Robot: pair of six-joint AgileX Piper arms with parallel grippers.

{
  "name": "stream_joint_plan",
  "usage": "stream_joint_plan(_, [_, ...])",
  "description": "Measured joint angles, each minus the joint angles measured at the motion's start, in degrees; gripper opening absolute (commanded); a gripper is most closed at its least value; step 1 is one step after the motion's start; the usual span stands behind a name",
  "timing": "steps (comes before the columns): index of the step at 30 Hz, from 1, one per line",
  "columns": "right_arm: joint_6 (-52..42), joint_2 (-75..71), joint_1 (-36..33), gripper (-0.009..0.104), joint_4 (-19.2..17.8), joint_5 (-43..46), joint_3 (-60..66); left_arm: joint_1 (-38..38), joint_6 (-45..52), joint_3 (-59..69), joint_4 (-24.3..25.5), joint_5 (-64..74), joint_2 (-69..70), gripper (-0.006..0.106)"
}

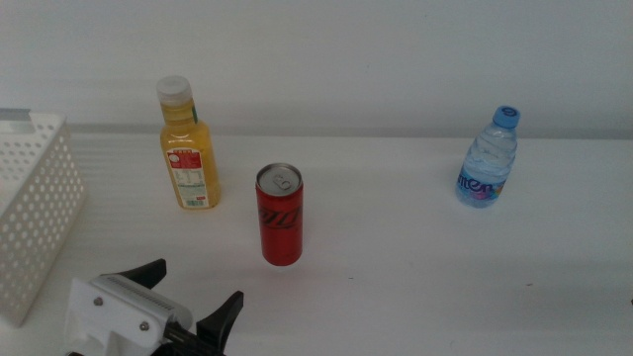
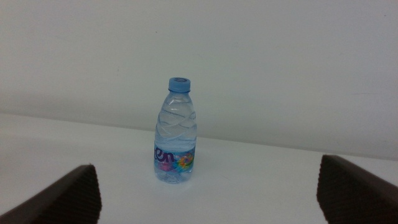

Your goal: Use arms to grab the bottles and put them into the dustbin to the left of the table.

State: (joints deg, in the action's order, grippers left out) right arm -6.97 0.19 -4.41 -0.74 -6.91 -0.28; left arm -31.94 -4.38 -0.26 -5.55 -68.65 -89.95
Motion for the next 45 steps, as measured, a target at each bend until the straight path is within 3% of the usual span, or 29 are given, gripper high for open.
stream_joint_plan(18, [0.0,0.0,0.0,0.093,0.0,0.0,0.0,0.0,1.63,-13.8,2.21,15.08,-0.66,0.094])
stream_joint_plan(45, [0.0,0.0,0.0,0.093,0.0,0.0,0.0,0.0,-1.52,-26.46,4.23,12.14,-15.34,0.094])
